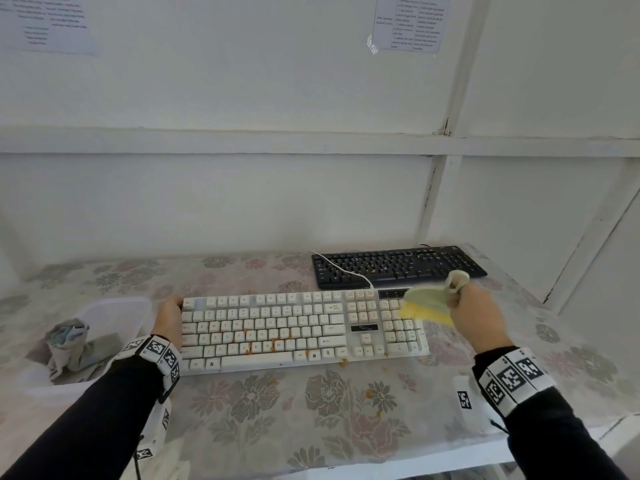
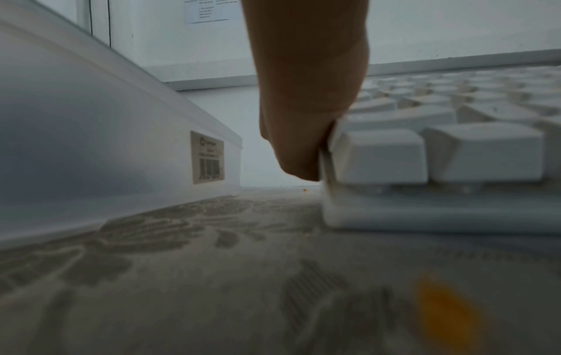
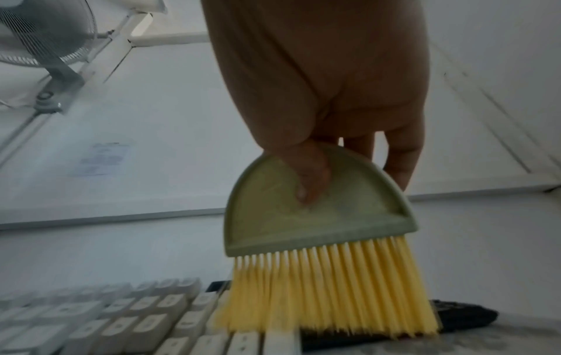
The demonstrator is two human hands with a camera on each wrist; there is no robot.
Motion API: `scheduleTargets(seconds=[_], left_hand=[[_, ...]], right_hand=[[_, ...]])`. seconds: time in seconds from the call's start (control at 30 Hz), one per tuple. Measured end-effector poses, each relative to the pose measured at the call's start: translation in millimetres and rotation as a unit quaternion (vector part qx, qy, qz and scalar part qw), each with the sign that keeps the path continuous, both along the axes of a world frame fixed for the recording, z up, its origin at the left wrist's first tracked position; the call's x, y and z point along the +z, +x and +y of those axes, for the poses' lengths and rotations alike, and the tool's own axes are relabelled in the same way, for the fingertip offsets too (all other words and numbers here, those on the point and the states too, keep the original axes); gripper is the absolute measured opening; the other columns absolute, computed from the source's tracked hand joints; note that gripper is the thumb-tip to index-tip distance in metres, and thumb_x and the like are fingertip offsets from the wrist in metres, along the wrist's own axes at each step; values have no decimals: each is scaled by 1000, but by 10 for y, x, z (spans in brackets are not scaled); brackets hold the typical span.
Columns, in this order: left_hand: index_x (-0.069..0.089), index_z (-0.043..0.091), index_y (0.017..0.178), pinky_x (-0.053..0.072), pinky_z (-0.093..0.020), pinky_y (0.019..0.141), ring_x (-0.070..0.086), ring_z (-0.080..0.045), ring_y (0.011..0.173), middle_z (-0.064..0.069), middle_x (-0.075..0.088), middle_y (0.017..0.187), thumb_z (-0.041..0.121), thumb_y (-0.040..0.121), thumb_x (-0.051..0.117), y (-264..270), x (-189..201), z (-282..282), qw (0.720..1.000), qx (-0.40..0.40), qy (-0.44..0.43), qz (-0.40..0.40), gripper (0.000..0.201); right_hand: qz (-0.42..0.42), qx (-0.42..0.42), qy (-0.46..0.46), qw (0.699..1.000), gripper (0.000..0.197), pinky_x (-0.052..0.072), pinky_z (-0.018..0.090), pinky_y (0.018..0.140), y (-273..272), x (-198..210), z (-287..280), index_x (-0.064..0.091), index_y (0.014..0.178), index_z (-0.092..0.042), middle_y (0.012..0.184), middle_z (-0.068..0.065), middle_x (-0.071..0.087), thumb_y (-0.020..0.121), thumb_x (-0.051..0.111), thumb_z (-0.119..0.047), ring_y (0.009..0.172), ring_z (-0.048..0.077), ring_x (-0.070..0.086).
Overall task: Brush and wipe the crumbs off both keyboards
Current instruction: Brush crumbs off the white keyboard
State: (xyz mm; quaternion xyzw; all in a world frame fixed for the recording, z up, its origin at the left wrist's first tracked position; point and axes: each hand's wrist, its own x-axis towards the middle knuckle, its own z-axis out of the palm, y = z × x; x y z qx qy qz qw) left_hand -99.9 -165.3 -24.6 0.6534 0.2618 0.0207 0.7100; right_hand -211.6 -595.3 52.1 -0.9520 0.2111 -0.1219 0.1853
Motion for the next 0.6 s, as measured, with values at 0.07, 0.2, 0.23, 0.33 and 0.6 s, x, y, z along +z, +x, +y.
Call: scheduleTargets(seconds=[0.07,0.2,0.23,0.33,0.6], left_hand=[[52,13,63,43,-30,55,53,-18,30,-3,55,38,27,94,32,11,-11,-7,1000,0,11,0,39],[53,13,62,46,-27,54,55,-19,31,-5,57,39,29,94,32,17,-35,-10,1000,1,12,0,41],[54,13,63,47,-27,53,55,-19,31,-5,57,39,29,93,32,19,-38,-10,1000,0,11,-1,41],[54,13,65,48,-25,47,55,-18,31,-4,57,40,27,93,32,21,-22,-9,1000,2,2,-5,38],[54,13,64,45,-29,57,55,-20,33,-4,57,41,29,91,33,-3,1,-17,1000,3,1,-2,38]], right_hand=[[-42,5,4,999,10,36,31,61,-63,60,16,39,88,-11,67,4,46,91,41,-2,69,27,47],[-144,38,70,986,15,30,20,50,-16,91,199,47,105,-2,75,4,48,90,46,-3,63,18,46],[-150,52,102,982,23,33,18,47,10,75,277,45,113,-3,74,1,48,91,48,-5,60,14,48],[-138,118,171,969,60,54,30,46,16,-3,494,26,136,-32,75,-4,53,89,50,-3,57,20,59],[-70,106,153,980,36,36,19,44,-93,-150,445,45,106,-29,68,3,55,83,51,-2,52,13,45]])
